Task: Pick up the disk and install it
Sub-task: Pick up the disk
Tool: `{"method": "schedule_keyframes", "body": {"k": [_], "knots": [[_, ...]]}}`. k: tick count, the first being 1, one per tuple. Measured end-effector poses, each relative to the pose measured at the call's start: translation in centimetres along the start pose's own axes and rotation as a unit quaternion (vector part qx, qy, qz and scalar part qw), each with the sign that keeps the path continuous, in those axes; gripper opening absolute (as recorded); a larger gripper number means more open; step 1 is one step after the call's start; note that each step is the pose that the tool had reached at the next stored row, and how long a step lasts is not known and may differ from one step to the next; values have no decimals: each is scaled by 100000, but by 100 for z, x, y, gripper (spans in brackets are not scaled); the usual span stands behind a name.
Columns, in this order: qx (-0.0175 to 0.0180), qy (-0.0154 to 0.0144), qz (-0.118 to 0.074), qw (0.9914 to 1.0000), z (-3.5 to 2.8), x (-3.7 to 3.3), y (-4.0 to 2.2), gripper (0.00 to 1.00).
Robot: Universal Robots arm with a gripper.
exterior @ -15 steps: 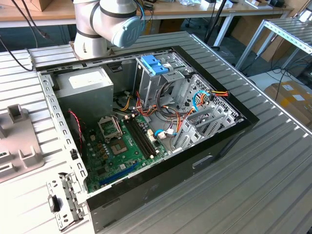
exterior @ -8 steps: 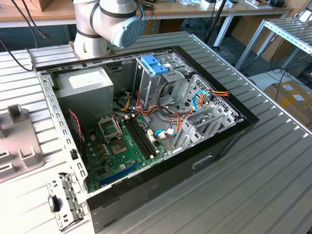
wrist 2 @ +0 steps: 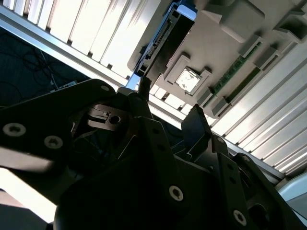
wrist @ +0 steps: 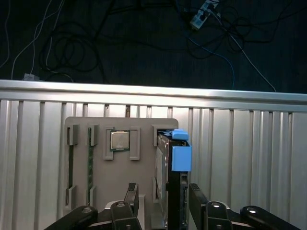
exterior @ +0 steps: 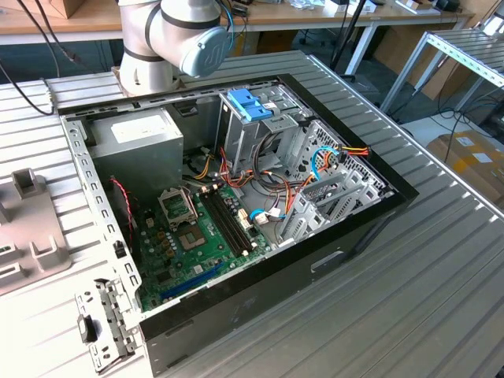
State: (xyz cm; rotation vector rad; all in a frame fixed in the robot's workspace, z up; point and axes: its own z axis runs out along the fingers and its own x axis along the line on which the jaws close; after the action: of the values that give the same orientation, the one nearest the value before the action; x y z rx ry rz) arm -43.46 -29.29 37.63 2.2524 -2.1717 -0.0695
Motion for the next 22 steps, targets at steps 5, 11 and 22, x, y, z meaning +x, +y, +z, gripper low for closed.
{"method": "schedule_keyframes", "body": {"k": [5,11,22], "knots": [[5,-1,1,100000,8,-3,0,55],[1,0,1,100000,28,-30,23,55],[7,-2,1,100000,58,-60,63,55]]}}
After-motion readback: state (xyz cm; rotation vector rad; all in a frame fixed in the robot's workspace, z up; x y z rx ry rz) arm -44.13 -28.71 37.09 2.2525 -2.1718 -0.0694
